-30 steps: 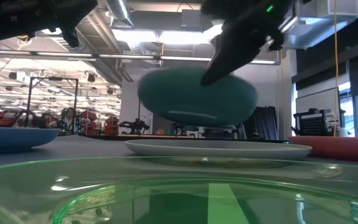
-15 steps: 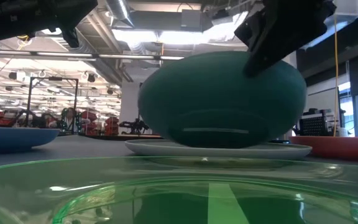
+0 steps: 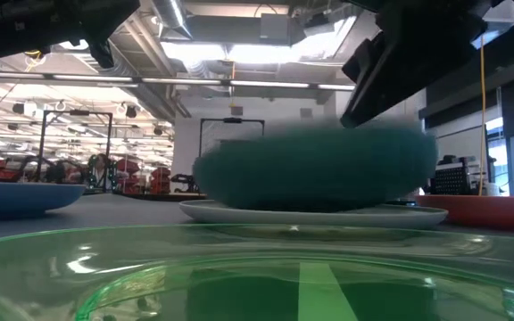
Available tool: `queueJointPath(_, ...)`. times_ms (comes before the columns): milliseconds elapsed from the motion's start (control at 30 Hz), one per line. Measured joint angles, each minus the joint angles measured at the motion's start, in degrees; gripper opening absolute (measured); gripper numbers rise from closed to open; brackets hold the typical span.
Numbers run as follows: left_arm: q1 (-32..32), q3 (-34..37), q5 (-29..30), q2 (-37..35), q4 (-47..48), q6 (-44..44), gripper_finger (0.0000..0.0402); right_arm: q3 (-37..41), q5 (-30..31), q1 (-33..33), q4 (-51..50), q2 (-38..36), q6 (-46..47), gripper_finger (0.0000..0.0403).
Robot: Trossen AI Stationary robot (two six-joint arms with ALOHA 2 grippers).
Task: Stack plastic plates
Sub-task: Stack the stacked green plate on top of the white plate
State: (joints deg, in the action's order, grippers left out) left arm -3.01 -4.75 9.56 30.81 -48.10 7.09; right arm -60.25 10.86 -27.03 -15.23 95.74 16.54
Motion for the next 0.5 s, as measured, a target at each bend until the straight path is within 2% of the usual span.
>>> queueJointPath(167,0.0,0.0,0.0,0.0,0.0,0.2,0.0032,-1.2,-1.8,0.0,-0.9,-0.4,0.2,0.0136)
queueJointPath(267,0.0,0.0,0.0,0.0,0.0,0.3,0.0032,-4.5,-4.2,0.0,-6.1,-1.6,0.2,0.0157)
queueJointPath(400,0.0,0.0,-0.2,0.0,0.0,0.4,0.0032,-6.7,-3.1,-1.3,-14.6,-4.6,3.8,0.0162)
queueJointPath(500,-0.1,0.0,-0.6,0.0,0.0,0.5,0.0032,-5.7,1.1,-3.0,-20.3,-7.1,8.8,0.0158)
